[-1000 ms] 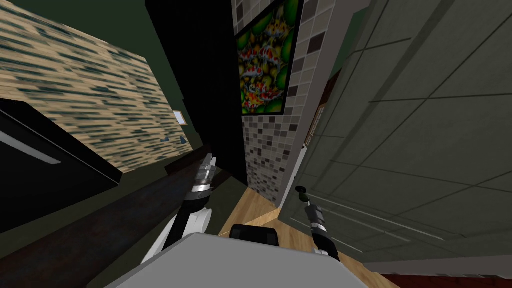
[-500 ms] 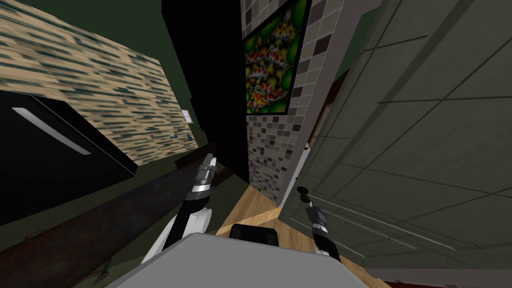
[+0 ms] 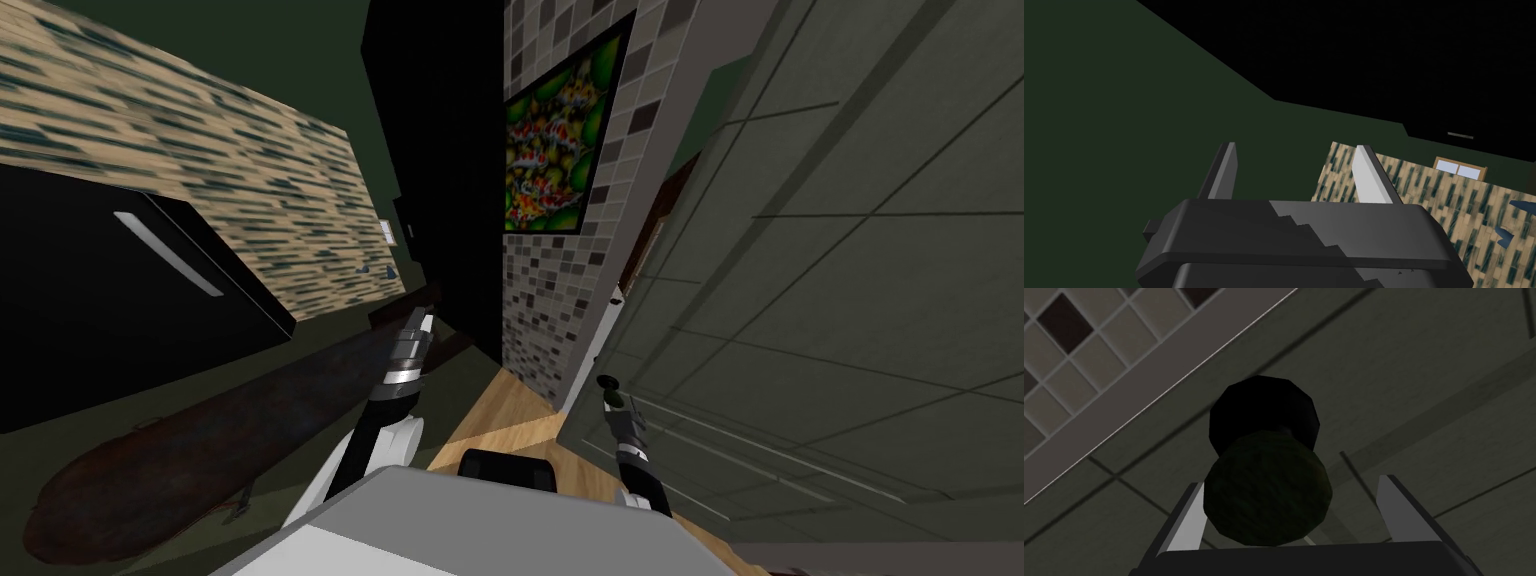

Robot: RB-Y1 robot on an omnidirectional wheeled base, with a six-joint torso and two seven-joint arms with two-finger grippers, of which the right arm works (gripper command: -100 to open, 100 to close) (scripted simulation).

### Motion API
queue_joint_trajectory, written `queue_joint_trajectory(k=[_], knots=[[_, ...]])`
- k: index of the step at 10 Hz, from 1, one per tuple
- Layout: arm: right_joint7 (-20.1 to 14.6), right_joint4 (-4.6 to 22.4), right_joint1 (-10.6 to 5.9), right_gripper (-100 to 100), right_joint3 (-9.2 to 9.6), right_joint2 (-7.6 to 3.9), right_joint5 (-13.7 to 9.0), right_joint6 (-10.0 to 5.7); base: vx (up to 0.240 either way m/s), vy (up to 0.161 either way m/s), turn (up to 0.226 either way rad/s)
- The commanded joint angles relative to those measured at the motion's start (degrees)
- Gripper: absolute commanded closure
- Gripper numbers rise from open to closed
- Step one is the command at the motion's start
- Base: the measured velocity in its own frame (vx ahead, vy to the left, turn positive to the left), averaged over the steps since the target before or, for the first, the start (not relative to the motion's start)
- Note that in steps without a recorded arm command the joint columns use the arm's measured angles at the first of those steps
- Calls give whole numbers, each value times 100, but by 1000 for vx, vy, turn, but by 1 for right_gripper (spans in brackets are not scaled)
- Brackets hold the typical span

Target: Pull the door open

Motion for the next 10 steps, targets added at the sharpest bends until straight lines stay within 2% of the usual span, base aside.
queue_joint_trajectory(k=[1, 3, 4, 6, 7, 8, 9, 10], knots=[[-174, 25, -38, -100, 28, 8, -56, -14, -49, 9, 23], [-543, -40, -34, -100, 106, 56, -250, 8, -48, -5, 58], [-619, -40, -34, -100, 106, 56, -250, 8, -45, -14, 17], [-982, -108, -31, -100, 188, 108, -455, 32, -57, -10, 59], [-1084, -108, -31, -100, 188, 108, -455, 32, -54, -6, 22], [-1283, -142, -29, -100, 230, 134, -560, 45, -54, -10, 40], [-1320, -142, -29, -100, 230, 134, -560, 45, -40, -7, 24], [-1553, -176, -27, -100, 272, 161, -665, 58, -46, 0, 50]])
